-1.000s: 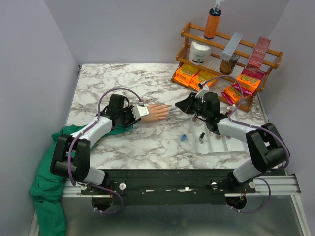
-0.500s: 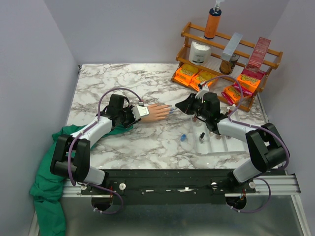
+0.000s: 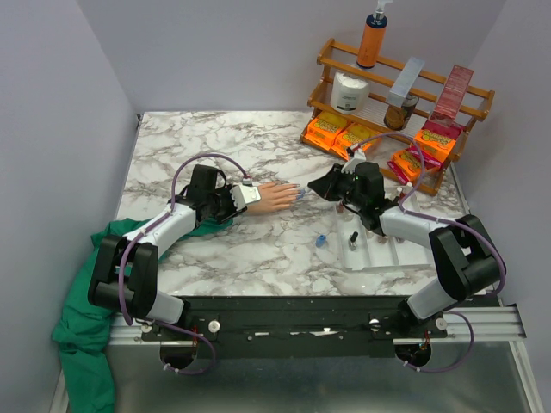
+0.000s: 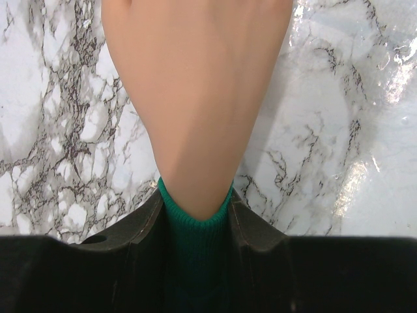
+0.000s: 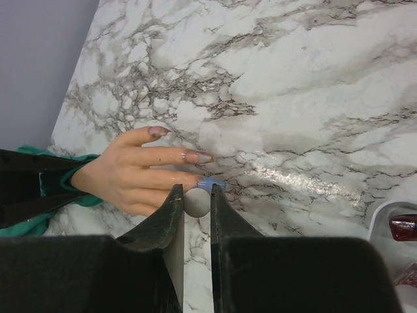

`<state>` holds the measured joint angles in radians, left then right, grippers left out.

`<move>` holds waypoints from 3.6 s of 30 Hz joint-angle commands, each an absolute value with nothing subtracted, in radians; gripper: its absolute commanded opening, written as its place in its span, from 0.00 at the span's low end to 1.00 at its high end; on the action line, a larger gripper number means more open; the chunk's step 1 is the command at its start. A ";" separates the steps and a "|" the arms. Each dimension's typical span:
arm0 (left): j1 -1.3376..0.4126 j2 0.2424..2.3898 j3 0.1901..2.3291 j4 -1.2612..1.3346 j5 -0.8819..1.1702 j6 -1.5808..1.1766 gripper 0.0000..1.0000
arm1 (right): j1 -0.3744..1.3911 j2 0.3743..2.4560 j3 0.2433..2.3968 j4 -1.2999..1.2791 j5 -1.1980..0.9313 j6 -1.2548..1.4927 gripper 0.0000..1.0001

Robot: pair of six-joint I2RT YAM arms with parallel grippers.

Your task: Paint the nails

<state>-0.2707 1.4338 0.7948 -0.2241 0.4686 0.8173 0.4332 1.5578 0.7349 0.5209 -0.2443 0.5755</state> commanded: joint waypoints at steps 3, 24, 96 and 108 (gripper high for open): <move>-0.272 1.430 0.828 -0.204 0.534 0.781 0.00 | 0.439 1.571 0.767 0.468 -0.193 0.597 0.01; -0.272 1.427 0.830 -0.210 0.534 0.784 0.00 | 0.420 1.545 0.759 0.385 -0.149 0.597 0.01; -0.272 1.430 0.833 -0.219 0.541 0.792 0.00 | 0.469 1.555 0.827 0.387 -0.181 0.537 0.01; -0.270 1.428 0.831 -0.219 0.538 0.790 0.00 | 0.465 1.551 0.813 0.365 -0.164 0.529 0.01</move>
